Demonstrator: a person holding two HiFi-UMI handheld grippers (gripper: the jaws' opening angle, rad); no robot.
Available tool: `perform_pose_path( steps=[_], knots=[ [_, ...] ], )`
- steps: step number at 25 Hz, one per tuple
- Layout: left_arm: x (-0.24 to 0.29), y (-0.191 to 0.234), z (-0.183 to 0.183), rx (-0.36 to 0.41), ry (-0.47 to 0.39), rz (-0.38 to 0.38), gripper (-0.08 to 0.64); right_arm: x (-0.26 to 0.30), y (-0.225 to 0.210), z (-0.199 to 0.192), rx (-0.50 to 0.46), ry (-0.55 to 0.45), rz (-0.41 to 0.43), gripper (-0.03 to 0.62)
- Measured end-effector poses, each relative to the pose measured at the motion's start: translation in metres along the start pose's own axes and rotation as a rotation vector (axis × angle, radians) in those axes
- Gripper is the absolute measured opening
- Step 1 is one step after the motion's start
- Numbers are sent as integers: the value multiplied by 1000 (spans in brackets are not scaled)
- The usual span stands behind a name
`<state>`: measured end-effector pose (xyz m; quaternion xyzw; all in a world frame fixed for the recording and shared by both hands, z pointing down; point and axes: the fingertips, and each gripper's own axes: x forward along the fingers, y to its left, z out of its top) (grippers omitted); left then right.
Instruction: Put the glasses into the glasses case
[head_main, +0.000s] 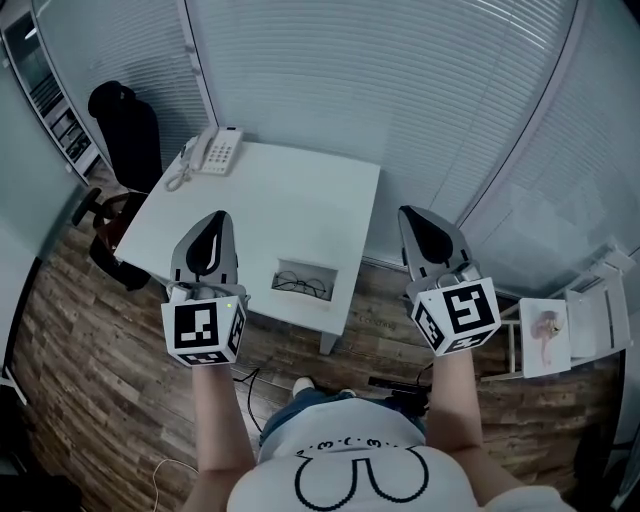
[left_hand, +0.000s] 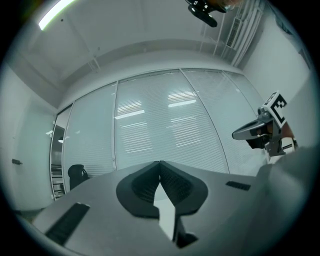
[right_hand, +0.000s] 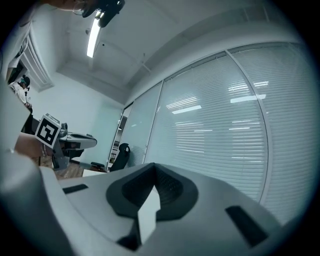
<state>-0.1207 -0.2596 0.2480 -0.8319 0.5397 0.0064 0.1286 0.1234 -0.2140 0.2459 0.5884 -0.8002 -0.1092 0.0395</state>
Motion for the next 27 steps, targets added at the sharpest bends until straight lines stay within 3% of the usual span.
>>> perform_pose_path(
  steps=[27],
  knots=[
    [9, 2, 21, 10, -45, 4, 17, 7, -24, 26, -24, -42, -36, 9]
  ],
)
